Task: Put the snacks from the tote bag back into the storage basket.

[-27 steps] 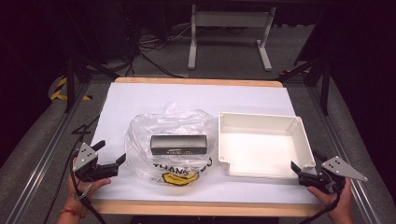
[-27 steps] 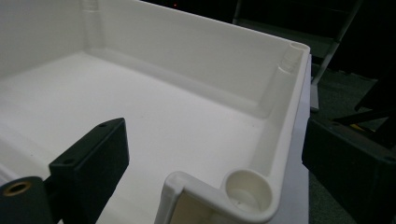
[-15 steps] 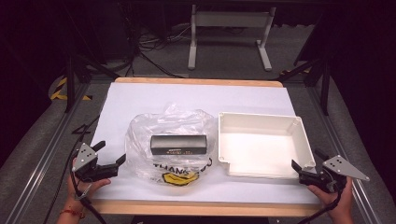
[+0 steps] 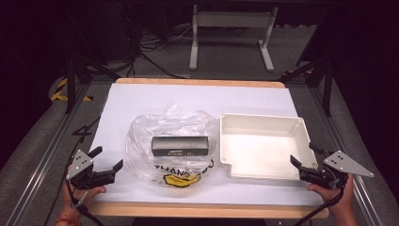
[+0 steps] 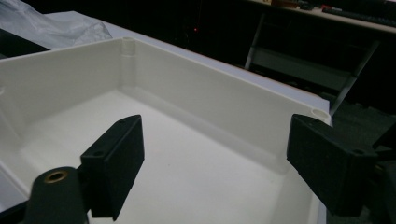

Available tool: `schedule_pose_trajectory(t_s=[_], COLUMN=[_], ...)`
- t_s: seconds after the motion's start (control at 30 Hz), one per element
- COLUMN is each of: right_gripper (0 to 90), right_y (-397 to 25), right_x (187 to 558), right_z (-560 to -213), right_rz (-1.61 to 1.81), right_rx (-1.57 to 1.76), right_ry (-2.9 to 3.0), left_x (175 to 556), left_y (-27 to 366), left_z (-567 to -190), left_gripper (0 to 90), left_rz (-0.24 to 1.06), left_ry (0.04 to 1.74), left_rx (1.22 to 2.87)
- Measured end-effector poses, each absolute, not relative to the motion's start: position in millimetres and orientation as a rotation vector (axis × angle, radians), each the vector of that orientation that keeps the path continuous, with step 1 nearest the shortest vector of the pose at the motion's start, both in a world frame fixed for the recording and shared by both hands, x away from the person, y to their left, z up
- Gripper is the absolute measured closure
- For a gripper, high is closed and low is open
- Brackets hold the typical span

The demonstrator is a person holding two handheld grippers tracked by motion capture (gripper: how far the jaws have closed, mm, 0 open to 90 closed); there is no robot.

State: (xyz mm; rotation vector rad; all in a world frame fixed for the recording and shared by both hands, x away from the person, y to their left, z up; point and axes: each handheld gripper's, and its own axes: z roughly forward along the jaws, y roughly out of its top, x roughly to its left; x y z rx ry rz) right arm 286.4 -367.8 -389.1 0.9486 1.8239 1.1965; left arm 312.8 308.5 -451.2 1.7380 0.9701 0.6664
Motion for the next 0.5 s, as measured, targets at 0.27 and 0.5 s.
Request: schedule_pose_trajectory(t_s=[0.27, 0.5], right_gripper=[24.3, 24.3], right_y=[-348, -320], right_x=[290, 300], right_z=[-383, -378], right_rz=[1.214, 1.208], right_rx=[0.893, 0.798], right_ry=[1.849, 1.968], left_x=[311, 313], left_y=[307, 305], left_z=[-454, -453], left_gripper=[7.7, 7.4], left_rz=[0.671, 0.675], left_ry=[0.966, 0.963], left_rx=[1.768, 1.769])
